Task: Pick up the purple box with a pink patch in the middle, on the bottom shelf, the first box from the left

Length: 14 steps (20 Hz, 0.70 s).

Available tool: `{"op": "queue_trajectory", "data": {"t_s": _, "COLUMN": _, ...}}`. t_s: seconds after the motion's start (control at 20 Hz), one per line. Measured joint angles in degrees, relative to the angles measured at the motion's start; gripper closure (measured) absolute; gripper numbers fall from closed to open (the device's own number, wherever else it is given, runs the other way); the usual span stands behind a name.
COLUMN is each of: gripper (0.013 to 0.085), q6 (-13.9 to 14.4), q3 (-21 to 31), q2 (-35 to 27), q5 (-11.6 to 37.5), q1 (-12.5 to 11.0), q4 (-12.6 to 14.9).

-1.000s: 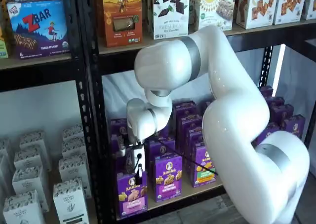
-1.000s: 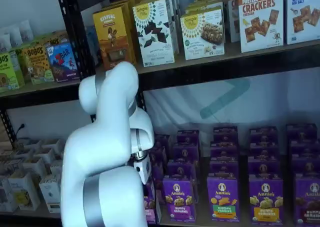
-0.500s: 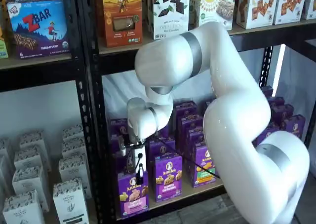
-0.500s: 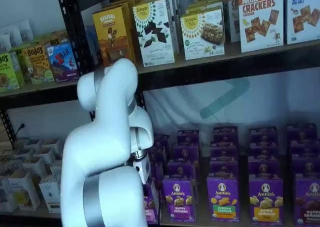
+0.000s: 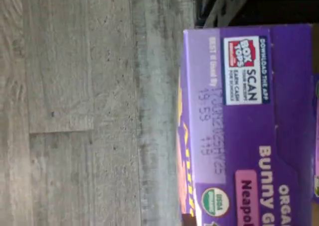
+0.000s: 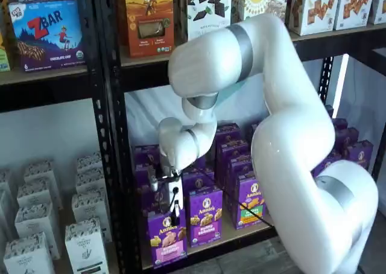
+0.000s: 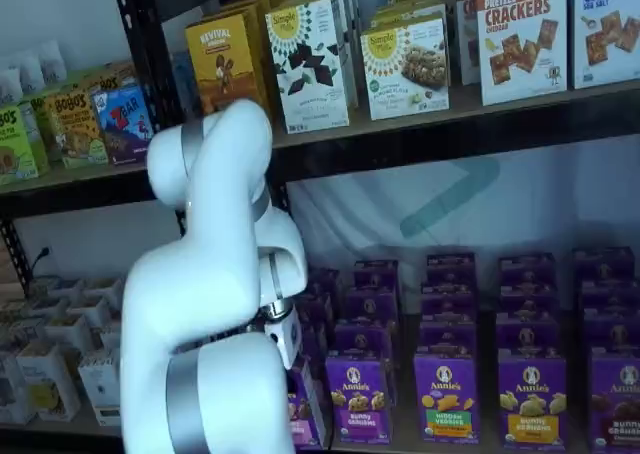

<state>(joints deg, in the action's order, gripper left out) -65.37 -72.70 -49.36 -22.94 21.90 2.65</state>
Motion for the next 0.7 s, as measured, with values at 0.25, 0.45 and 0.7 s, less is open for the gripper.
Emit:
{"op": "queue_trajectory", "data": {"t_s": 0.25, "gripper": 0.0690, "q6": 2.29, "q3": 6.09, "q2": 4.49, "q5": 2.59, "q1": -0.70, "q4": 3.22}}
{"op": "queue_trajectory", "data": {"t_s": 0.45, "gripper": 0.0690, "q6": 2.80, "q3": 10.77, "q2": 8.80, "q5": 2.30, "q1": -1.39, "q4": 4.50}}
{"op": "queue_trajectory", "data": {"t_s": 0.7, "gripper": 0.0690, "q6": -0.34, "q3": 15.10, "q2": 13.31, "q5": 1.95, "q1": -1.68, "q4": 1.46}}
